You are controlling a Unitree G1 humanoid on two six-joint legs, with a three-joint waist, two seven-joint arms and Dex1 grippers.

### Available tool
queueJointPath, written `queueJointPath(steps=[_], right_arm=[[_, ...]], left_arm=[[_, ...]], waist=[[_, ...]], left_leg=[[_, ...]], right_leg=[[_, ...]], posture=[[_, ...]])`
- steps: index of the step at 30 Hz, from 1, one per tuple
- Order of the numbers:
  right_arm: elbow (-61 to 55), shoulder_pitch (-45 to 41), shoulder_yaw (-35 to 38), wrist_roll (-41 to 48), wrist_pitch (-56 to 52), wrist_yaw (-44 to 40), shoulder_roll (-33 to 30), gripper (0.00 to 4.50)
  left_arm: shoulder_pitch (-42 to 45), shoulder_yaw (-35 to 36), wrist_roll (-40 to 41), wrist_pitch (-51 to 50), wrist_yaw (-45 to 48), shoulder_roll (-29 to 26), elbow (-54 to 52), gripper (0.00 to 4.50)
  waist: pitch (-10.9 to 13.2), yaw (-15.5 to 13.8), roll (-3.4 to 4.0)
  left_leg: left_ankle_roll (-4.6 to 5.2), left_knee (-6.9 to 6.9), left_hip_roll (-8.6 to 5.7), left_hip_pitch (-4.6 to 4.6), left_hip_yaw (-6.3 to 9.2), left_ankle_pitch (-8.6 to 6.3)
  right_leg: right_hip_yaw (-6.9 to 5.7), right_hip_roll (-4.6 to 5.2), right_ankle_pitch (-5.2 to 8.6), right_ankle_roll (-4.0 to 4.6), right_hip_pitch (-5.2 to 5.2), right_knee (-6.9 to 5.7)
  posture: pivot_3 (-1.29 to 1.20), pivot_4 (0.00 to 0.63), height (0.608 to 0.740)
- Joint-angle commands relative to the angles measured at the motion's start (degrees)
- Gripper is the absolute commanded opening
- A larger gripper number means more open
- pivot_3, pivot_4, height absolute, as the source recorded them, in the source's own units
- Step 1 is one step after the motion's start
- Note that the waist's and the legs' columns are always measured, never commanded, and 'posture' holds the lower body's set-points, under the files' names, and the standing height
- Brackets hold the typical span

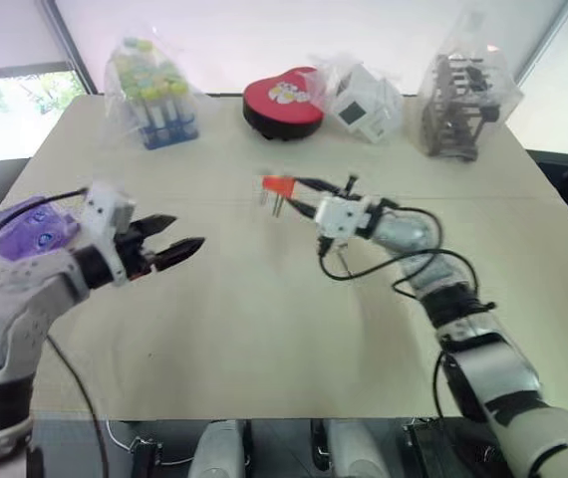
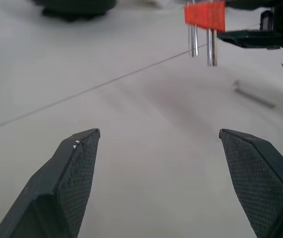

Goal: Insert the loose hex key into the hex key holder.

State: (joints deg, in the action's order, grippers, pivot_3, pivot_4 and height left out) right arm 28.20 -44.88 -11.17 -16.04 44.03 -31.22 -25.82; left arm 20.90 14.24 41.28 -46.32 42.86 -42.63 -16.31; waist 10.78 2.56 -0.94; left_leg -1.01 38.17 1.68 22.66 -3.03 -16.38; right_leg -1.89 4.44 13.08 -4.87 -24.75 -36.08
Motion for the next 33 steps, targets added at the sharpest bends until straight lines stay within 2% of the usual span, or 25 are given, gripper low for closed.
queueJointPath(steps=[1, 5, 10, 17, 32, 33], right_arm=[[-9.38, 2.14, 1.01, -1.80, 9.15, 1.03, -5.51, 0.99], [-15.05, 3.75, 1.43, -1.73, 12.84, 1.45, -9.67, 0.99], [-17.01, 3.49, 1.29, -1.41, 13.56, 1.42, -11.52, 0.99], [-16.83, 2.44, 0.78, -1.68, 13.33, 1.46, -11.68, 0.99], [-19.24, 2.91, 0.93, -0.89, 12.22, 0.94, -12.24, 0.99], [-19.60, 3.06, 0.95, -0.76, 12.04, 0.85, -12.33, 0.99]], left_arm=[[7.16, -2.01, 3.62, -1.98, 3.39, 1.29, 3.30, 4.01], [14.68, -4.67, 5.65, -3.70, 7.00, 3.18, 7.38, 4.01], [19.25, -7.49, 6.42, -4.40, 10.91, 4.84, 9.30, 4.01], [20.61, -10.82, 6.12, -4.00, 15.25, 5.77, 8.78, 4.01], [22.24, -10.90, 4.98, -2.93, 14.31, 8.69, 10.90, 4.01], [22.41, -11.13, 4.75, -2.59, 14.39, 9.08, 11.25, 3.76]], waist=[[0.01, -0.19, -0.02], [0.05, -0.04, -0.06], [0.06, -0.22, -0.08], [0.07, -0.31, -0.10], [0.07, -0.86, -0.10], [0.07, -0.97, -0.09]], left_leg=[[0.00, 0.00, 0.02, -0.03, -0.01, 0.00], [0.00, 0.02, 0.04, -0.15, -0.08, 0.01], [0.00, 0.05, 0.06, -0.20, -0.05, 0.02], [0.00, 0.07, 0.05, -0.18, -0.06, 0.03], [0.00, 0.09, 0.06, -0.18, -0.04, 0.03], [0.00, 0.09, 0.06, -0.18, -0.04, 0.03]], right_leg=[[0.00, -0.04, 0.00, 0.00, 0.01, -0.02], [0.06, -0.12, 0.00, -0.01, 0.07, -0.07], [0.09, -0.17, 0.01, 0.00, 0.15, -0.07], [0.11, -0.17, 0.02, 0.00, 0.15, -0.04], [0.12, -0.18, 0.02, 0.00, 0.16, -0.05], [0.12, -0.19, 0.02, 0.00, 0.16, -0.06]], posture=[[0.00, 0.150, 0.740], [0.00, 0.150, 0.740], [0.00, 0.150, 0.740], [0.00, 0.150, 0.740], [0.00, 0.150, 0.740], [0.00, 0.150, 0.740]])
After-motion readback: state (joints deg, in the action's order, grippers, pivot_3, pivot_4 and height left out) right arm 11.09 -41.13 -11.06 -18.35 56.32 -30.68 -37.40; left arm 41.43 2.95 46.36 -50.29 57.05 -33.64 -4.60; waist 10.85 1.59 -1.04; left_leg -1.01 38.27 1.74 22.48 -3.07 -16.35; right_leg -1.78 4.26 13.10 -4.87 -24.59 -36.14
